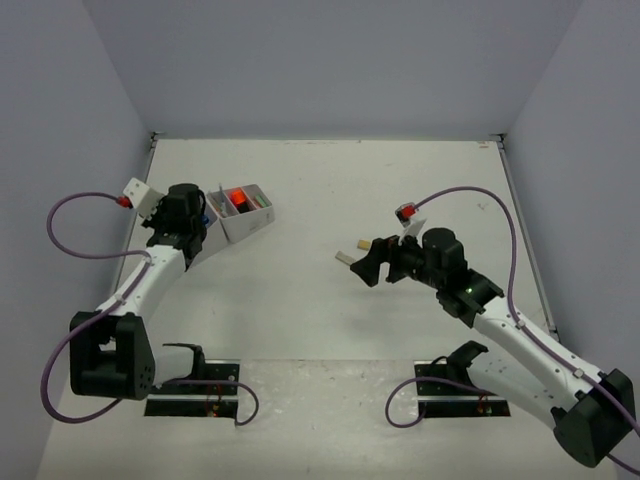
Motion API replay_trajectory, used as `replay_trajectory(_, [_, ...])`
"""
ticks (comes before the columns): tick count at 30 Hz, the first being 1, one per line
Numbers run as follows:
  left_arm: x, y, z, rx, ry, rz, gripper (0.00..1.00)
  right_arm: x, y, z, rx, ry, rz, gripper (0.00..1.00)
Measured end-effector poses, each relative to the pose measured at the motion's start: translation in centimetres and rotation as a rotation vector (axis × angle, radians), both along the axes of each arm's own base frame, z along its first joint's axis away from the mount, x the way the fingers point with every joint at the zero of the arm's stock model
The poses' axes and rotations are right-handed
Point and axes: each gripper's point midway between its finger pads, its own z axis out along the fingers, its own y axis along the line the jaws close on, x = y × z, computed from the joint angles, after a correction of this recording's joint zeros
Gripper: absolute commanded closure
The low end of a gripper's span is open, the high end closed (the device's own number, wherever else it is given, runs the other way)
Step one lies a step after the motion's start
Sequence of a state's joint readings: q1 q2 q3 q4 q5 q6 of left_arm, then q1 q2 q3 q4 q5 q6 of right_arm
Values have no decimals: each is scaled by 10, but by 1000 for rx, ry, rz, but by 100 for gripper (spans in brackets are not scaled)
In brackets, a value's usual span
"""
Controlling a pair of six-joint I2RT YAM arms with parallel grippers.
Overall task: Sort the stationery into containers
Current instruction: Place the pen in the storage box, then pick up the stationery from the center of the board.
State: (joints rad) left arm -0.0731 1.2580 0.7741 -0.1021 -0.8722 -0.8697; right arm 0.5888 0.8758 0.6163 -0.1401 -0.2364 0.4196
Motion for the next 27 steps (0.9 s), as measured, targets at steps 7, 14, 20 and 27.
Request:
replay_trajectory(7, [4, -7, -11, -17, 22, -50, 12, 4, 3, -17, -35, 53, 1, 1])
replay_trajectory(14, [-3, -26, 24, -59, -28, -191, 1, 22, -1, -49, -187, 172, -43, 11])
replay_trajectory(20, [-29, -69, 138, -83, -334, -489, 0, 55, -3, -77, -405, 270, -74, 58])
replay_trajectory(27, [-49, -112, 168, -40, -348, -787, 0, 73, -4, -115, -584, 364, -40, 46])
